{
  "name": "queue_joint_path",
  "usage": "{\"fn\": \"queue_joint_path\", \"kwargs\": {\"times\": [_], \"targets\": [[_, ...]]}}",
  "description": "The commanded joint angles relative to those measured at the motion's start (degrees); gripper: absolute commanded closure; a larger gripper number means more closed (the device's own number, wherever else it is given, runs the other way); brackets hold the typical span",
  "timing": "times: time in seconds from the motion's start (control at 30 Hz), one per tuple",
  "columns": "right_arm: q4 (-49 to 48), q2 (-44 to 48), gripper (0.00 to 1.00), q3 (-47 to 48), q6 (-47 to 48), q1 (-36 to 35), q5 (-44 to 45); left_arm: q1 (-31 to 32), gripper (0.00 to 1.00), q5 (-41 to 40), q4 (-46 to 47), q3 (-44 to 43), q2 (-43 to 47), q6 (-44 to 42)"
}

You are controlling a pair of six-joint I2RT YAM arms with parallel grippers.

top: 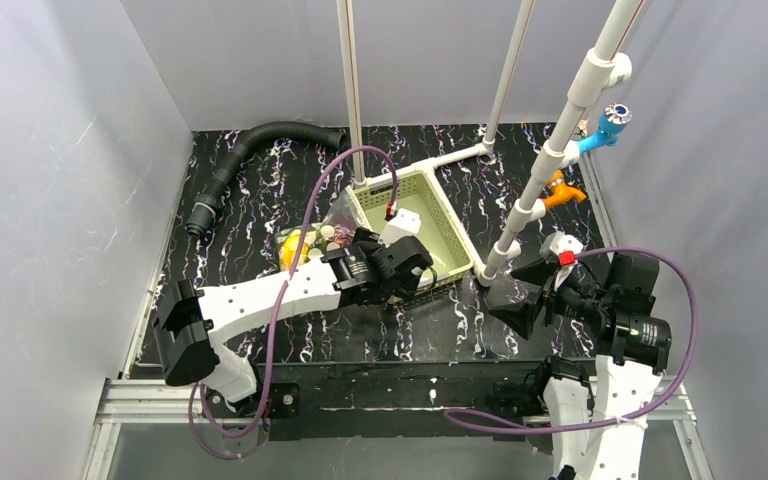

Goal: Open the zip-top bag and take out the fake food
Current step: Pick up the zipper food storage bag at the center of the board.

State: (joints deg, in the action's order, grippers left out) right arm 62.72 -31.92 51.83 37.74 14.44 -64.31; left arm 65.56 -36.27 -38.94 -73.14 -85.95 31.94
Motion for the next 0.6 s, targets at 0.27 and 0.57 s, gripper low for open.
{"fn": "queue_joint_path", "kwargs": {"times": [0.27, 0.57], "targets": [[-3.8, 1.6, 0.0, -4.7, -0.2, 0.2, -2.3, -8.4, 0.13, 6.1, 7.6, 6.2, 6.0, 12.4], [-5.7, 1.8, 0.0, -6.4, -0.6, 0.2, -2.4, -9.7, 0.15, 3.7, 4.0, 5.9, 7.4, 20.8]]}}
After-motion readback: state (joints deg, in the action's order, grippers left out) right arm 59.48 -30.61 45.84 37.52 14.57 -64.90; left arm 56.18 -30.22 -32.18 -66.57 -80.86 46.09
